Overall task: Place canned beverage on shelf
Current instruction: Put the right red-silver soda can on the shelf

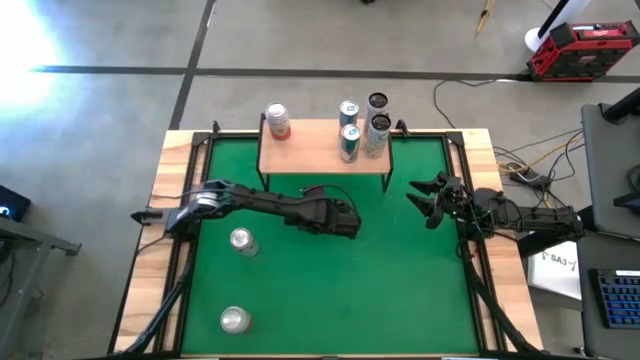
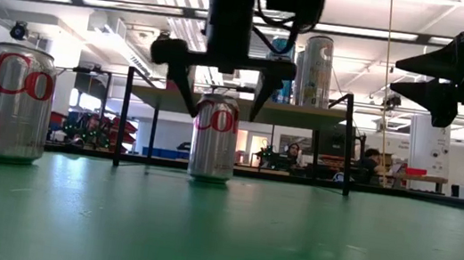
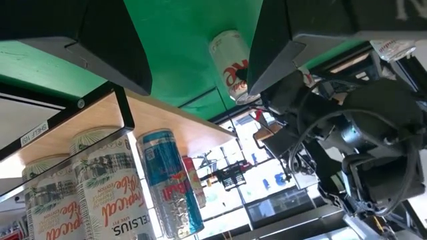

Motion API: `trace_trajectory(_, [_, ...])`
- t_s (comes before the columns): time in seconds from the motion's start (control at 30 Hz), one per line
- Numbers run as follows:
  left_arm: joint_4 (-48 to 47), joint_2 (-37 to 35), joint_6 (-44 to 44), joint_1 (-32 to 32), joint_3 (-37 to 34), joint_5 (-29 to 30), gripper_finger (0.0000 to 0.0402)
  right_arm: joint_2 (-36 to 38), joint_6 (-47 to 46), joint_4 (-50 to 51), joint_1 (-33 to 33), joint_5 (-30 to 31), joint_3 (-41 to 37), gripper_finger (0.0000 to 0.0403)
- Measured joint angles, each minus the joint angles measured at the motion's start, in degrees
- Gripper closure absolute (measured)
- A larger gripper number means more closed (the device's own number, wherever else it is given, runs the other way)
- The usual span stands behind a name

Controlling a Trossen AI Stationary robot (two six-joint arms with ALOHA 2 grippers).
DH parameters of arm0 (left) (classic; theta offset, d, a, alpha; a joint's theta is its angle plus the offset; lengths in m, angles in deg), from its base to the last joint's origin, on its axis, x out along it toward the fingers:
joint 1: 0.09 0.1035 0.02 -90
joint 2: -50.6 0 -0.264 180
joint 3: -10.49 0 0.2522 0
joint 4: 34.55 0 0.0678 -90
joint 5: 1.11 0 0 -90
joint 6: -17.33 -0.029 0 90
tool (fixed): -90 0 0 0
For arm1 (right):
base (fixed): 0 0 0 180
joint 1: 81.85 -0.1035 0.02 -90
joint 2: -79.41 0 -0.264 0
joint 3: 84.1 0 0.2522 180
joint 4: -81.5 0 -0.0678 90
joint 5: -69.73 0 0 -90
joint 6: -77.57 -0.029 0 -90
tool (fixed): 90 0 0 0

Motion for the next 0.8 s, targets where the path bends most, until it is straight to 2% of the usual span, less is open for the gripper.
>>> trace_trajectory(0.17, [-7.5,5.8,0.2,0.0,8.9,0.7,0.0032,0.0,0.0,0.0,0.0,0.0,0.0,0.0165])
trace_trajectory(0.4, [-14.5,10.6,5.2,0.0,15.9,1.3,0.0116,0.0,0.0,0.0,0.0,0.0,0.0,0.0165])
trace_trajectory(0.6, [-14.9,10.7,4.9,-0.2,16.7,1.0,0.0121,0.0,0.0,0.0,0.0,0.0,0.0,0.0165])
trace_trajectory(0.8, [-15.9,9.8,-1.8,-1.6,22.0,0.1,0.0121,0.0,0.0,0.0,0.0,0.0,0.0,0.0165])
